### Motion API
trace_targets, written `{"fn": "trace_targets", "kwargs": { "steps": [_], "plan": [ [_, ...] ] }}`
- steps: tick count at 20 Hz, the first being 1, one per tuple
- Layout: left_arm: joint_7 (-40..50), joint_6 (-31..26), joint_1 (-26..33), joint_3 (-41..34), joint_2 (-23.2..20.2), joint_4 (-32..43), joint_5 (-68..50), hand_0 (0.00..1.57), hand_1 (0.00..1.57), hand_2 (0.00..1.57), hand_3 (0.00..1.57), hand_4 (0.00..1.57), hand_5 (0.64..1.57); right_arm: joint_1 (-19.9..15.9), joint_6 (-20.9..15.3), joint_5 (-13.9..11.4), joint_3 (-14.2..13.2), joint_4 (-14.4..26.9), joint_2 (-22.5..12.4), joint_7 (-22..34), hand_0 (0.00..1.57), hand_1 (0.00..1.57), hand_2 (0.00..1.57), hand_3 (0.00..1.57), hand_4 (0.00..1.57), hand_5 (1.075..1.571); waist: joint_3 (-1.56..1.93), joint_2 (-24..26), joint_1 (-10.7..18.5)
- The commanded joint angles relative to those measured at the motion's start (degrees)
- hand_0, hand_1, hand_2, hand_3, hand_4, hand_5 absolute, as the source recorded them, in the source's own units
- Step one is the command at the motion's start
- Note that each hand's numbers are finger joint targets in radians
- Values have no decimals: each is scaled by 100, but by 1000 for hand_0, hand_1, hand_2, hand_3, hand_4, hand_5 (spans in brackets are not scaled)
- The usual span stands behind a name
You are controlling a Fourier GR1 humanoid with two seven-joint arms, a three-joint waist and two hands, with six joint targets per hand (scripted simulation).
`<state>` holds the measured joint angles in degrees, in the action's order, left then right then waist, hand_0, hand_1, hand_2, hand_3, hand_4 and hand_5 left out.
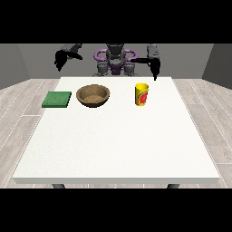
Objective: Pick the cup and pour the ball into the bowl, then pick the bowl and place it on the pad
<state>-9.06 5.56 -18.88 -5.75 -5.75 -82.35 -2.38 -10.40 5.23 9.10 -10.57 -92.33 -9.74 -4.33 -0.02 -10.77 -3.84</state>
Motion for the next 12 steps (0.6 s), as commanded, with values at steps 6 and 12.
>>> {"fn": "trace_targets", "kwargs": {
  "steps": [6,12],
  "plan": [
    [-1853,-370,-202,-577,-271,2056,-98,0,0,0,0,0,1467,-395,77,182,-174,-39,-237,163,0,0,0,0,175,1571,-2,-190,-167],
    [-2191,-32,-753,-513,65,2972,-2,0,0,0,0,0,1447,-643,324,344,-400,472,-550,192,0,0,0,0,140,1571,0,-171,-250]
  ]
}}
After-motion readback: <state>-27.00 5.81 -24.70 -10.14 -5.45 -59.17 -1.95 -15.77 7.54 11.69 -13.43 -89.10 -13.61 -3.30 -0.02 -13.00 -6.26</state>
